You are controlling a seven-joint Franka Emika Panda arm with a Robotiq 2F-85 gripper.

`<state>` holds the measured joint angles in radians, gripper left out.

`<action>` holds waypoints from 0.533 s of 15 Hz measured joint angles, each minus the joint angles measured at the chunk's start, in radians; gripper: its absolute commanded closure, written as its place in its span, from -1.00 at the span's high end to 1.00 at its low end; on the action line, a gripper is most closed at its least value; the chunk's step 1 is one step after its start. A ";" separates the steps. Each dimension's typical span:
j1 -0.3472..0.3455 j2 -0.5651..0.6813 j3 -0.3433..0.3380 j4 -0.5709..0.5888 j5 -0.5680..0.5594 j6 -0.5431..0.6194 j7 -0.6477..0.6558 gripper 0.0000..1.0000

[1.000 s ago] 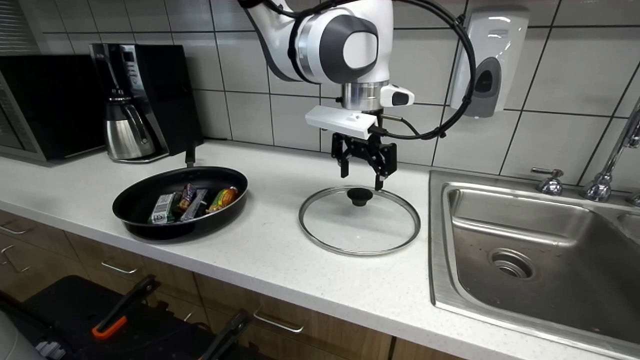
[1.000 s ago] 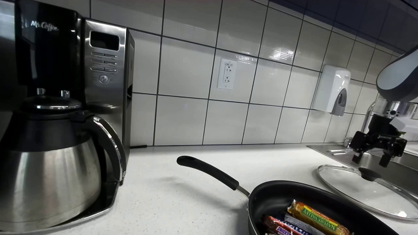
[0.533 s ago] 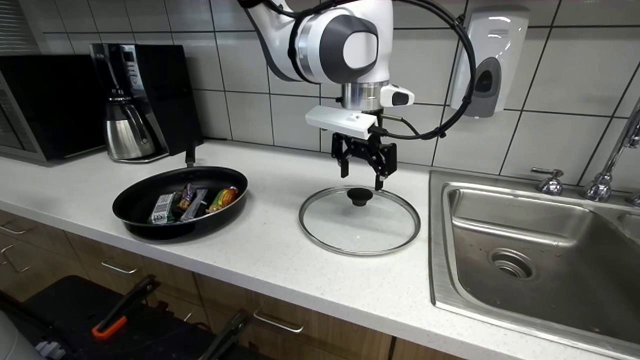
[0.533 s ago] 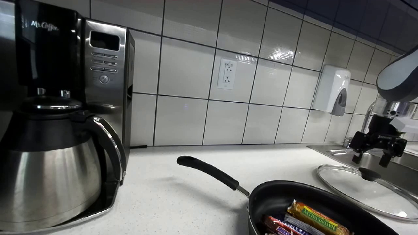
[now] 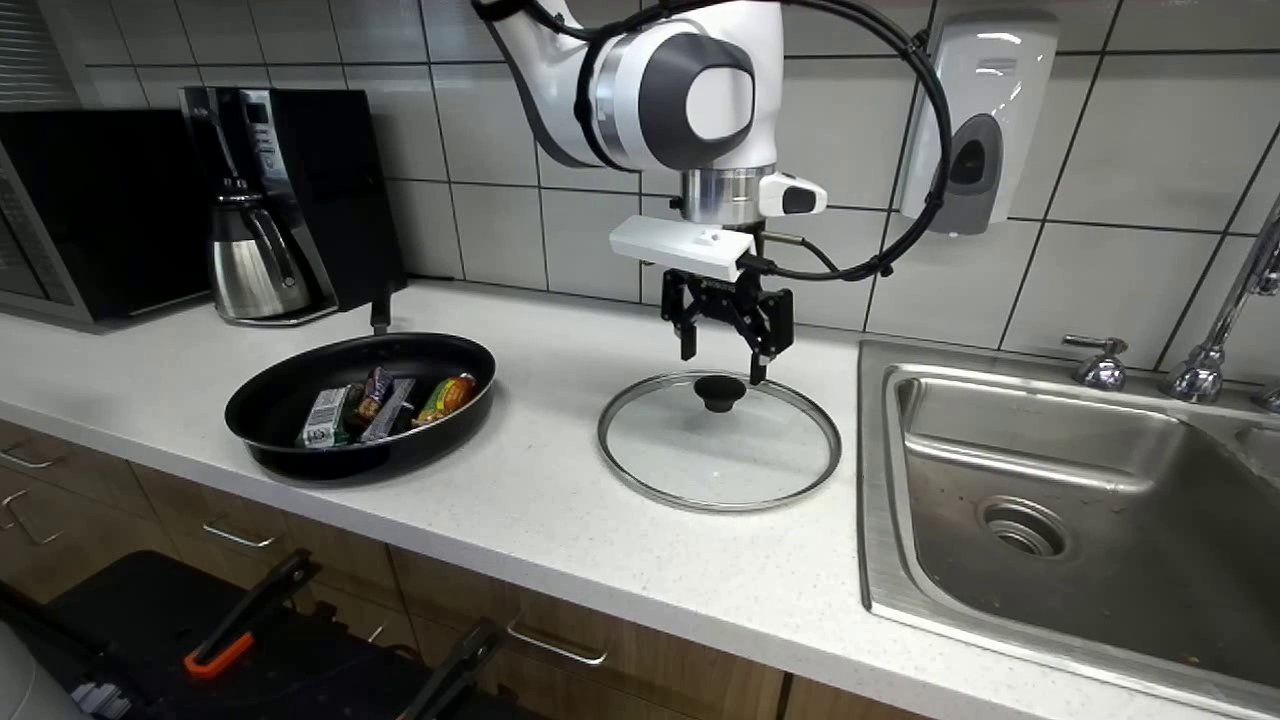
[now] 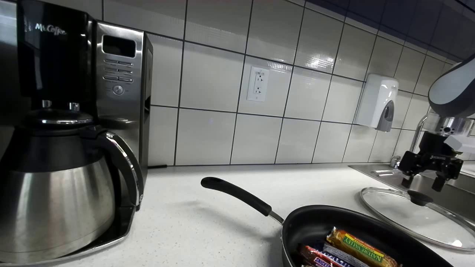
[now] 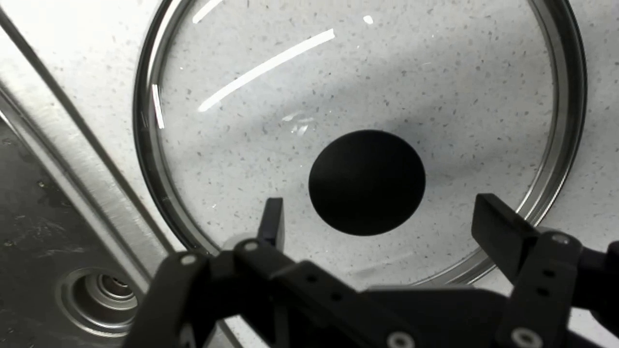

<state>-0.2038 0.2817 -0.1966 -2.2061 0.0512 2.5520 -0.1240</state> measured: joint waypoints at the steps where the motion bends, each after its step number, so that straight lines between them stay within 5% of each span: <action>1: 0.000 0.001 -0.001 -0.001 -0.006 0.000 0.000 1.00; 8: -0.001 0.018 -0.003 -0.002 -0.016 0.002 -0.001 1.00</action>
<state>-0.2050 0.2992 -0.1996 -2.2085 0.0354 2.5540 -0.1250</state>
